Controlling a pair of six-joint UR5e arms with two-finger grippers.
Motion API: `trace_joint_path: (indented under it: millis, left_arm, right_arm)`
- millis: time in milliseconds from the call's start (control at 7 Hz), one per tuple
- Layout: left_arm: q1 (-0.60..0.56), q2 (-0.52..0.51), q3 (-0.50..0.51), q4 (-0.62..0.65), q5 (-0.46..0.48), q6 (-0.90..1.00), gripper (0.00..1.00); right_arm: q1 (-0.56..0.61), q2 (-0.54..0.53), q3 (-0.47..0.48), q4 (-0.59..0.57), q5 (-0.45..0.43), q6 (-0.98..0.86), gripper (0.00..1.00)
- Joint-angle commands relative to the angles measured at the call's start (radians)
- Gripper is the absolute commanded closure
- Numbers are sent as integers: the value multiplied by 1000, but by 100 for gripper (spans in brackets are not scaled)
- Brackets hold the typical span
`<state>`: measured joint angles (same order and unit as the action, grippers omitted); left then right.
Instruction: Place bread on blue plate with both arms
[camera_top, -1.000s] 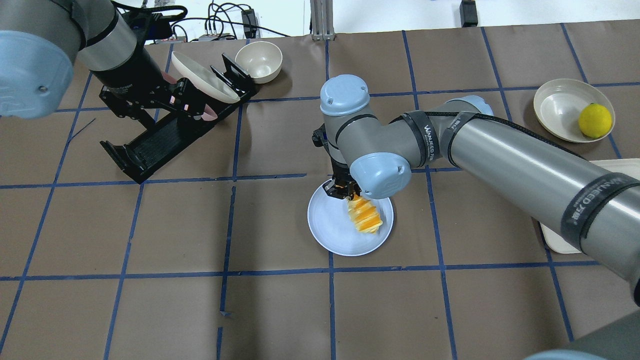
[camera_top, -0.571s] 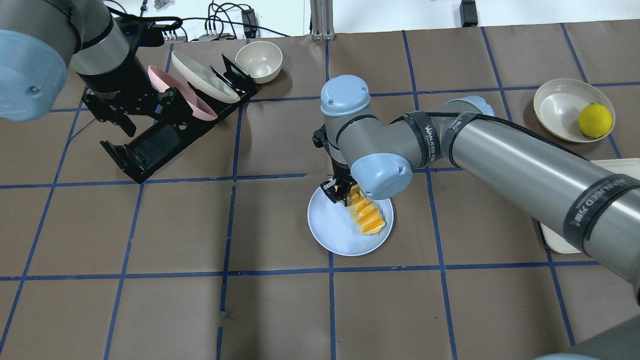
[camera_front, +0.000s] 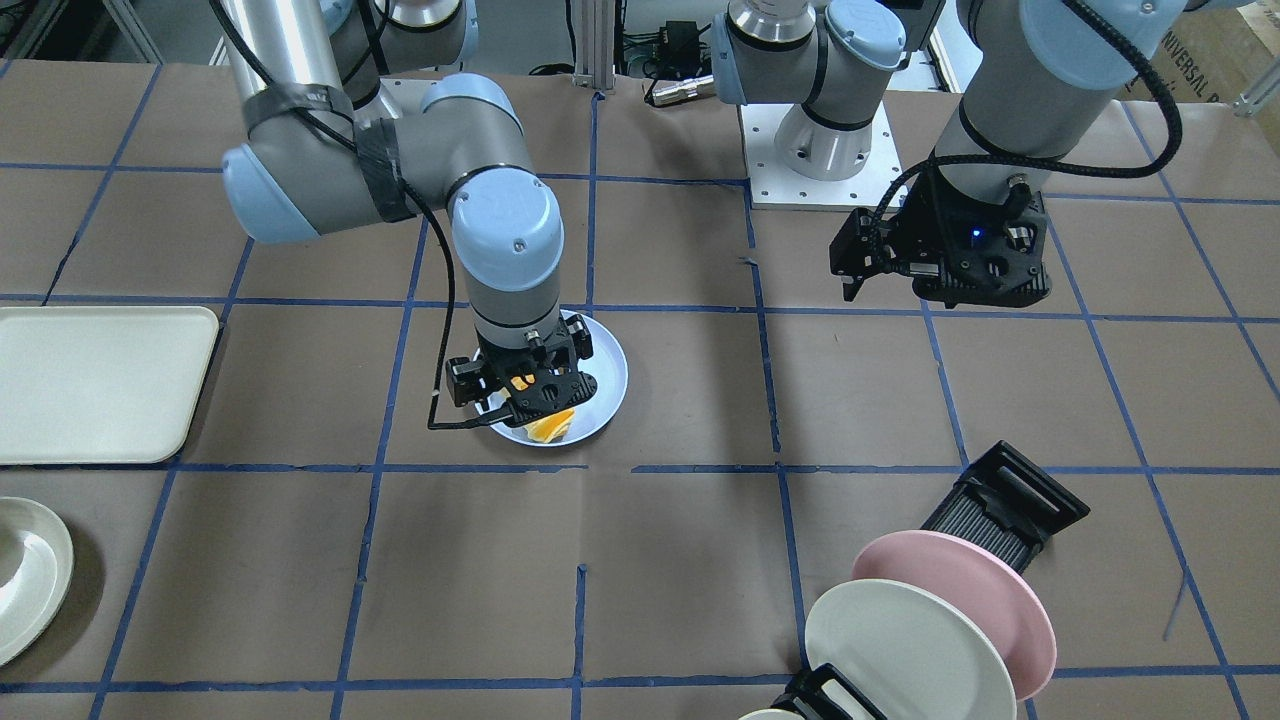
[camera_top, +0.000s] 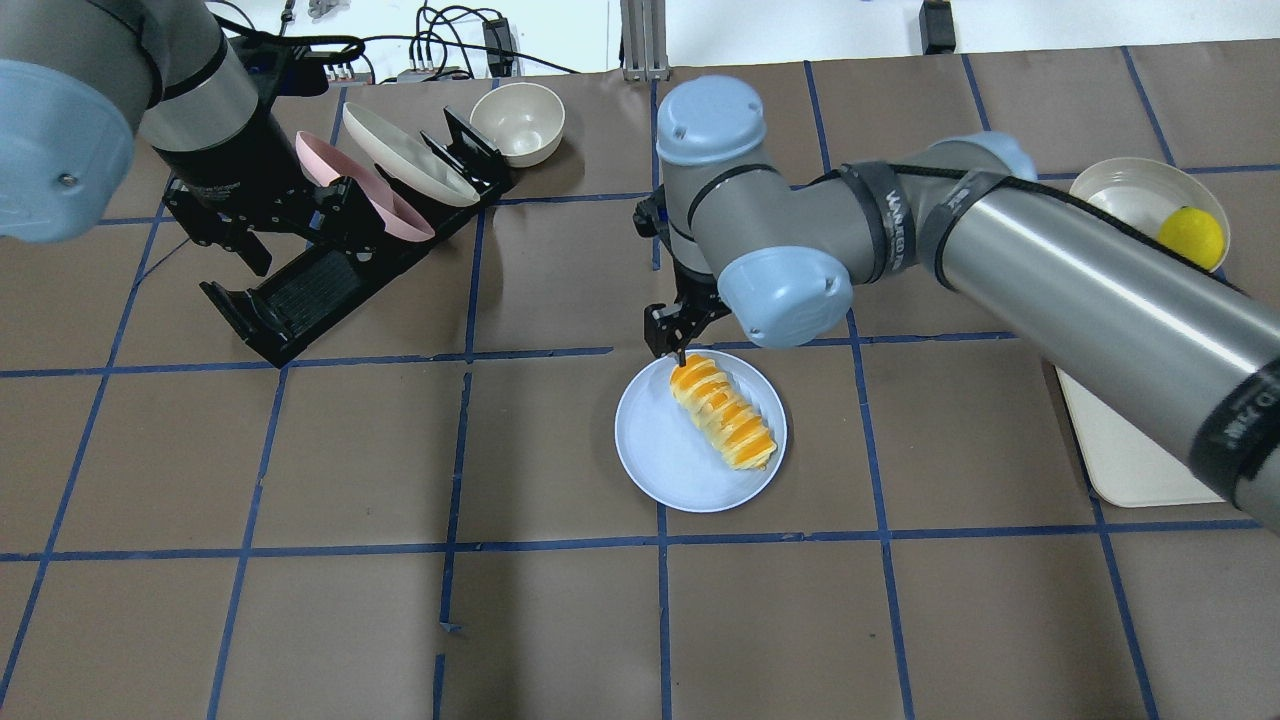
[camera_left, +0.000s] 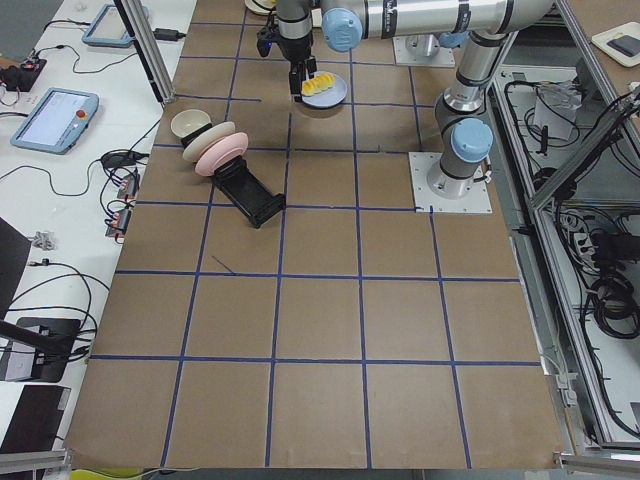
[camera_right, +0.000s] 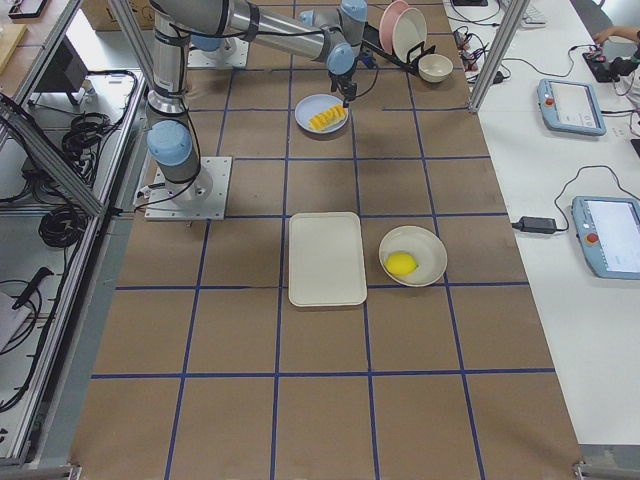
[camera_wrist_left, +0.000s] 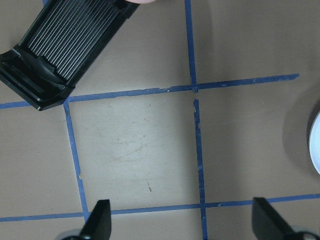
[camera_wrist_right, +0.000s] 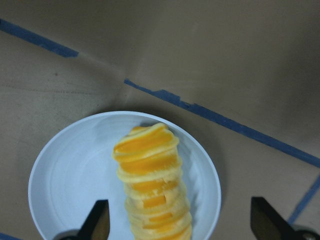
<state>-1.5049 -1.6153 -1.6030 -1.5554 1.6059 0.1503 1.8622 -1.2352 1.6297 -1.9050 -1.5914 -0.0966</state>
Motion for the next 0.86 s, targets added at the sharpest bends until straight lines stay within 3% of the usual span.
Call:
trace_joint_path:
  millis: [0,286,429,571,714]
  left_arm:
    - [0,-2,0,0,-1,0,0]
    - [0,-3,0,1,-3,2,0]
    - [0,-3,0,2,-3,2,0]
    - [2,-5,0,2,-3,2,0]
    - [2,-5,0,2,-1,2,0]
  right_arm:
    - [-198,-40,-182,63,8,-12,0]
    - [-306,-102,-281,235,34,9,0]
    - [-317,-119,-307,300,68,-15,0]
    - [-308,-166,-320,474,61,-18,0]
    - [-313,-203,-318,544,62,-20,0]
